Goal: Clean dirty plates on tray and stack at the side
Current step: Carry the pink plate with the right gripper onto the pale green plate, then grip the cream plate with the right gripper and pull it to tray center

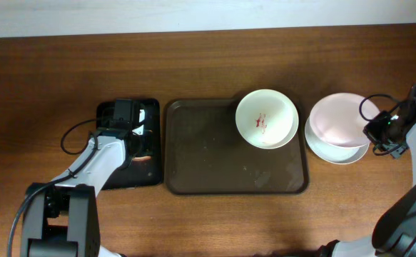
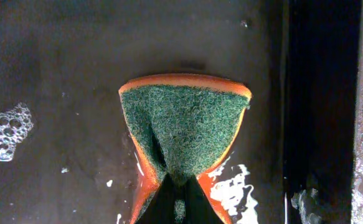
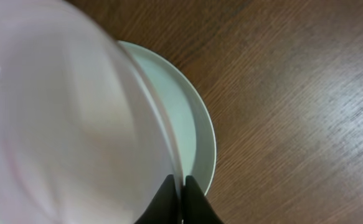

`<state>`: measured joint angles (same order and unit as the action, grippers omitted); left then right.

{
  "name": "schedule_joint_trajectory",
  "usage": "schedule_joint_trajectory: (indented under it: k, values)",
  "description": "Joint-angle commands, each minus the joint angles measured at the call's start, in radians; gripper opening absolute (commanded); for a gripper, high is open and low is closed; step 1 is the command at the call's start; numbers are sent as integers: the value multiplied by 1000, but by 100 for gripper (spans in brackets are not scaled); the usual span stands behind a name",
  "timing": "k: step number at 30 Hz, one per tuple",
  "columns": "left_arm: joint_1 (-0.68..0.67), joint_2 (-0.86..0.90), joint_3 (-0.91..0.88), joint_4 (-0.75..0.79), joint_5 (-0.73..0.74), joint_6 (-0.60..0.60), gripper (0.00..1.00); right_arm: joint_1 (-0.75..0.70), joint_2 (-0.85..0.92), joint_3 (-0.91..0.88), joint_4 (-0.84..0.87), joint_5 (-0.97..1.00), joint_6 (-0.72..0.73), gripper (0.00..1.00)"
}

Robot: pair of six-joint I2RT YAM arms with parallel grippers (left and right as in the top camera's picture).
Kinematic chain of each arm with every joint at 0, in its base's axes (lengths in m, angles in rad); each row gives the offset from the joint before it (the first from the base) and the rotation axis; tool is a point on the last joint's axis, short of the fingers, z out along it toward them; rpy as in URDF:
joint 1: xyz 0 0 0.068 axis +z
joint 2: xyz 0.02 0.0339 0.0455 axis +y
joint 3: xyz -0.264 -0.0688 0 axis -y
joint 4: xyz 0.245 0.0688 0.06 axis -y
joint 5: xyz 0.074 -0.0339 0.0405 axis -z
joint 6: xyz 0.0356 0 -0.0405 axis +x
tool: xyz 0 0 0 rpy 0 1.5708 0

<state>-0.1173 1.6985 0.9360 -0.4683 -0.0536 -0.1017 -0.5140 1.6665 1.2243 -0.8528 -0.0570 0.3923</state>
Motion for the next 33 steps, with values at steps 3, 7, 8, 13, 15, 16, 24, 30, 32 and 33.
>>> schedule_joint_trajectory:
  k: [3, 7, 8, 13, 15, 16, 24, 30, 32, 33]
  values:
    - [2, 18, 0, 5, -22, 13, 59, 12, 27, -10, 9, -214, -102, 59]
    - [2, 18, 0, 5, -22, 13, 63, 216, 27, -10, 11, -235, -180, 59]
    - [2, 18, 0, 5, -22, 13, 56, 264, 27, -10, 11, -225, -179, 59]
    - [2, 18, 0, 5, -22, 13, 0, 424, 27, -11, 14, -141, -179, 58]
    - [2, 18, 0, 5, -22, 13, 50, 447, 28, -13, 15, -132, -179, 58]
    - [2, 18, 0, 4, -22, 13, 0, 449, 29, -17, 15, -121, -179, 58]
    - [2, 18, 0, 20, -3, 13, 0, 449, 31, -50, 22, -118, -179, 56]
    - [2, 18, 0, 14, 16, 13, 16, 502, 31, -148, 156, -118, -148, 55]
    - [2, 18, 0, 14, 16, 13, 8, 502, 35, -196, 214, -118, -95, 55]
    - [2, 18, 0, 14, 16, 13, 8, 502, 43, -214, 237, -118, -85, 54]
